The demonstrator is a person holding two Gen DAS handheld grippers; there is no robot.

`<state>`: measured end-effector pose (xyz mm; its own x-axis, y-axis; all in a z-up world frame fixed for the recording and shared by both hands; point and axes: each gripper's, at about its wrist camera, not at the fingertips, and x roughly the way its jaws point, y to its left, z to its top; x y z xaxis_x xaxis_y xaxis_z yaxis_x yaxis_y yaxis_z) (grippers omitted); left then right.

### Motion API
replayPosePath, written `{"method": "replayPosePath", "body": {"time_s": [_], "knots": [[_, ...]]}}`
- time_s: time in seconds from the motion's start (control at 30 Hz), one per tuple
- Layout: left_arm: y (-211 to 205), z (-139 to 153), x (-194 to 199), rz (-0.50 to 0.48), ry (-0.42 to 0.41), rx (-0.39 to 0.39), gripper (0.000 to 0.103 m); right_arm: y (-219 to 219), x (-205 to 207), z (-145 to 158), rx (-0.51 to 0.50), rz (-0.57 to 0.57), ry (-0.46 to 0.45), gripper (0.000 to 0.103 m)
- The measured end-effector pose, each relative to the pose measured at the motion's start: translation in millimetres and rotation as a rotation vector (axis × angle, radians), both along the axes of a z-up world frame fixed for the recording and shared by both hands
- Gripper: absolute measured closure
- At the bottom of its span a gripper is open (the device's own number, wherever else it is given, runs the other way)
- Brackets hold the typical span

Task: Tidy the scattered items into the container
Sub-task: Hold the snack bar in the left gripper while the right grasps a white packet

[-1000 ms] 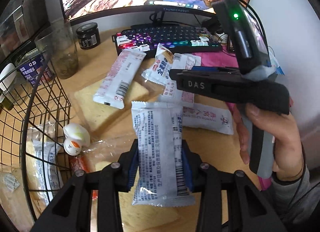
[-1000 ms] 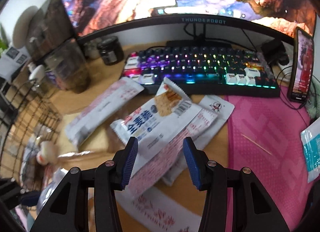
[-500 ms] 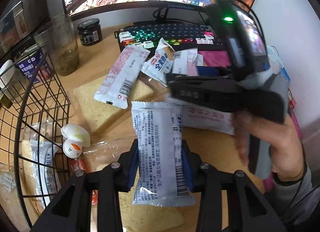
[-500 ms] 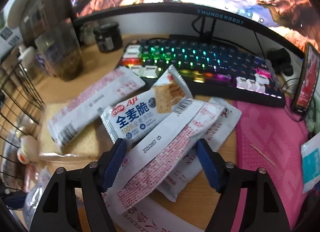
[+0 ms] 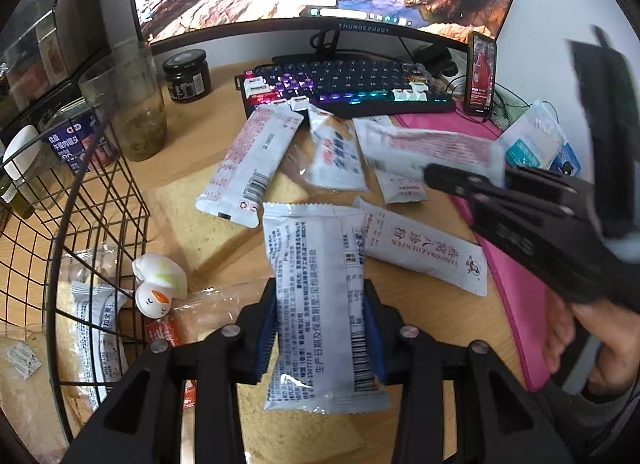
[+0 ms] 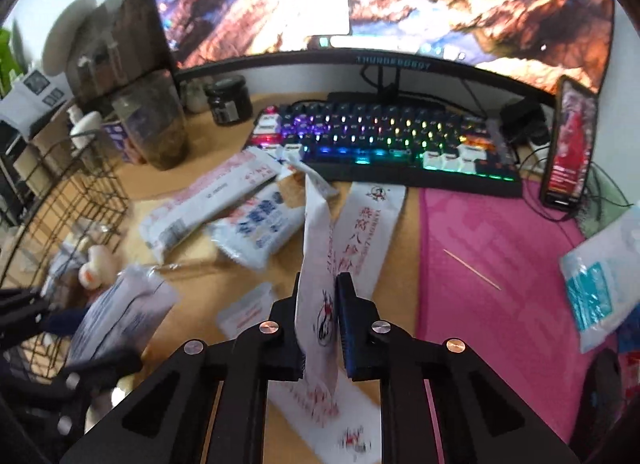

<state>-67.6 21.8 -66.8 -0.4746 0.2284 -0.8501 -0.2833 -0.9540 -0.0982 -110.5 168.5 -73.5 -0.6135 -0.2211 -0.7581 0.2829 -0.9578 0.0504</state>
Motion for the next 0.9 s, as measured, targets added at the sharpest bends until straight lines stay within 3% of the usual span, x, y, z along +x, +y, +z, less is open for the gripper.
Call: {"method": "replayPosePath", "body": {"time_s": [0.5, 0.9], "knots": [[3.7, 20.9, 14.0, 0.001, 0.052, -0.003, 0.06, 21.7, 75.3, 39.5, -0.031, -0.002, 0.064, 0.088], [-2.2, 66.9, 32.6, 0.009, 0.16, 0.004, 0.06, 19.2, 110.9, 89.6, -0.058, 0.016, 0.177, 0.088]]}}
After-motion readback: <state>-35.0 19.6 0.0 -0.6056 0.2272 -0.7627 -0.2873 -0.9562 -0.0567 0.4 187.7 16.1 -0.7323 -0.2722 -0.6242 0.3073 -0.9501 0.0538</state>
